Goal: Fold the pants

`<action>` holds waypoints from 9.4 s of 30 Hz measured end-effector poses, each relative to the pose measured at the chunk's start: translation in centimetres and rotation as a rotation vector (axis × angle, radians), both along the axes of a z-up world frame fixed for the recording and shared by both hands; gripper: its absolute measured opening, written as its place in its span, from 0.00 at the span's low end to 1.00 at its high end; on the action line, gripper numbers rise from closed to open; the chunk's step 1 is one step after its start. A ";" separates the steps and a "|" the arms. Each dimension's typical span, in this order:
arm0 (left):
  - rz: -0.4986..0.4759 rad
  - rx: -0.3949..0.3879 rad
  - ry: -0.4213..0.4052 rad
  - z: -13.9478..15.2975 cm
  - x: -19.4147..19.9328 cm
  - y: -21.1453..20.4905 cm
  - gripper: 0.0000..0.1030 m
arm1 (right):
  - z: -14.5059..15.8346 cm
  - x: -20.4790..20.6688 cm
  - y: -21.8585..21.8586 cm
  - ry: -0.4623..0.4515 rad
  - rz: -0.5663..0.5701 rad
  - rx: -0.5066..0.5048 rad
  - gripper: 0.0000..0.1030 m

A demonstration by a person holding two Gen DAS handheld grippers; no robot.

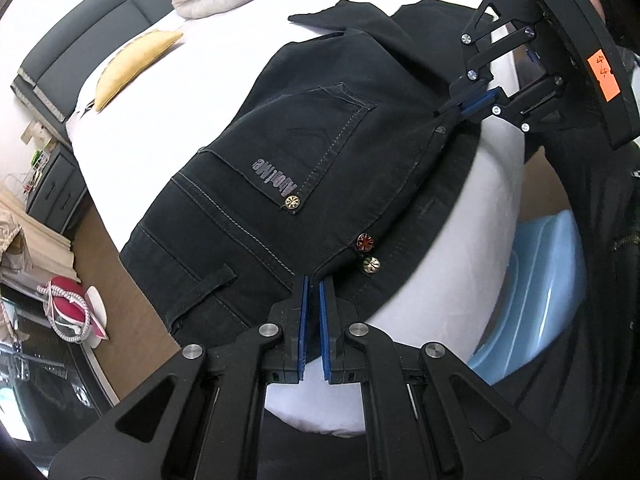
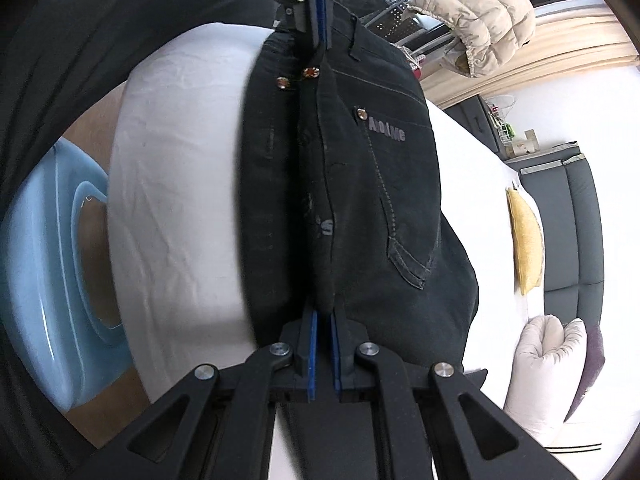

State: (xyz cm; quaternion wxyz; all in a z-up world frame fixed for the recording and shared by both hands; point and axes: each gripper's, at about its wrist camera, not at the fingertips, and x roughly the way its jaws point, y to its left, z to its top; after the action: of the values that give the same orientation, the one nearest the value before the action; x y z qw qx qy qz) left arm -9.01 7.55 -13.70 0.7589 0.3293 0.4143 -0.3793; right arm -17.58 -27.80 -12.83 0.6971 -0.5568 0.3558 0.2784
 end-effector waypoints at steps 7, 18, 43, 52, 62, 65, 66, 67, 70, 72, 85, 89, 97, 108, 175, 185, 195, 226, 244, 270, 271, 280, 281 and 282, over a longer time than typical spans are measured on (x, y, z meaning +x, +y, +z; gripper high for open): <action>-0.007 0.009 0.012 0.4 0.3 0.3 0.04 | -0.1 -1.4 0.4 -0.004 -0.023 -0.010 0.07; -0.004 0.023 0.003 0.5 -1.0 0.7 0.04 | -1.1 -2.8 1.0 -0.028 -0.023 -0.033 0.07; 0.285 -0.189 0.240 -0.1 10.5 -8.2 0.12 | -2.0 -2.5 0.8 -0.079 -0.180 0.090 0.11; 0.407 -0.268 0.349 -2.4 14.5 -8.3 0.11 | 6.6 2.5 -7.6 -0.015 -0.520 0.586 0.85; 0.450 -0.244 0.341 -2.5 16.5 -10.4 0.11 | 5.9 24.9 -27.6 0.041 -1.391 0.788 0.78; 0.464 -0.262 0.356 -3.5 15.5 -9.4 0.11 | 3.7 29.8 -29.3 0.054 -1.481 0.733 0.72; 0.470 -0.267 0.363 -3.7 15.5 -9.4 0.11 | 3.0 31.1 -29.6 0.061 -1.500 0.722 0.72; 0.473 -0.268 0.365 -4.0 15.1 -9.0 0.11 | 2.0 32.6 -29.7 0.068 -1.520 0.694 0.72; 0.472 -0.262 0.360 -4.4 14.4 -9.1 0.11 | -0.9 35.1 -30.5 0.120 -1.597 0.638 0.70; 0.467 -0.260 0.359 -4.4 14.5 -9.3 0.11 | -2.2 35.6 -31.1 0.161 -1.637 0.659 0.66; 0.466 -0.248 0.346 -4.0 13.5 -8.6 0.11 | 6.2 21.6 -39.3 -0.053 -1.667 1.246 0.05; 0.460 -0.235 0.351 -4.0 13.6 -9.1 0.11 | 8.3 11.6 -44.0 -0.181 -1.711 1.485 0.05; 0.487 -0.229 0.380 -3.9 14.4 -9.7 0.11 | -0.2 -6.9 -50.4 -0.289 -2.057 1.809 0.10; 0.521 -0.212 0.382 -3.7 14.7 -10.3 0.11 | -2.5 -8.8 -52.1 -0.304 -1.974 2.042 0.72; 0.560 -0.340 0.341 -1.8 9.8 -1.5 0.11 | -6.9 0.8 -21.0 0.762 -1.569 1.824 0.04; 0.574 -0.382 0.367 -1.6 7.9 0.8 0.11 | -6.5 -0.5 -21.5 0.715 -1.545 1.845 0.14; 0.571 -0.374 0.370 -1.6 7.8 0.9 0.11 | -7.0 -3.7 -28.5 0.505 -1.693 2.000 0.02; 0.583 -0.367 0.375 -2.0 8.4 0.4 0.11 | -6.8 -8.8 -42.1 0.042 -1.870 2.175 0.01; 0.587 -0.355 0.370 -2.0 8.5 -0.1 0.11 | -7.7 -10.4 -47.5 -0.132 -1.915 2.273 0.02; 0.616 -0.388 0.376 -1.9 8.1 0.7 0.11 | -4.8 21.6 -20.2 0.828 -1.301 1.568 0.08; 0.614 -0.389 0.377 -2.0 8.2 0.8 0.11 | -6.1 22.4 -20.9 0.810 -1.346 1.553 0.04; 0.620 -0.434 0.391 -2.3 8.1 2.0 0.11 | -6.0 18.9 -33.8 0.384 -1.650 1.748 0.05; 0.621 -0.436 0.389 -2.3 8.1 2.1 0.11 | -5.0 18.1 -33.3 0.408 -1.591 1.759 0.05; 0.623 -0.437 0.384 -2.4 8.0 2.1 0.11 | -4.2 17.3 -32.1 0.454 -1.515 1.773 0.05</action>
State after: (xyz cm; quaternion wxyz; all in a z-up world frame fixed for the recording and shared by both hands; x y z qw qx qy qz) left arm -0.99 9.69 -16.09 0.7983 -0.0567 0.5378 -0.2651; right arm -0.30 -59.89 -17.05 0.7473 0.5343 0.3933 0.0366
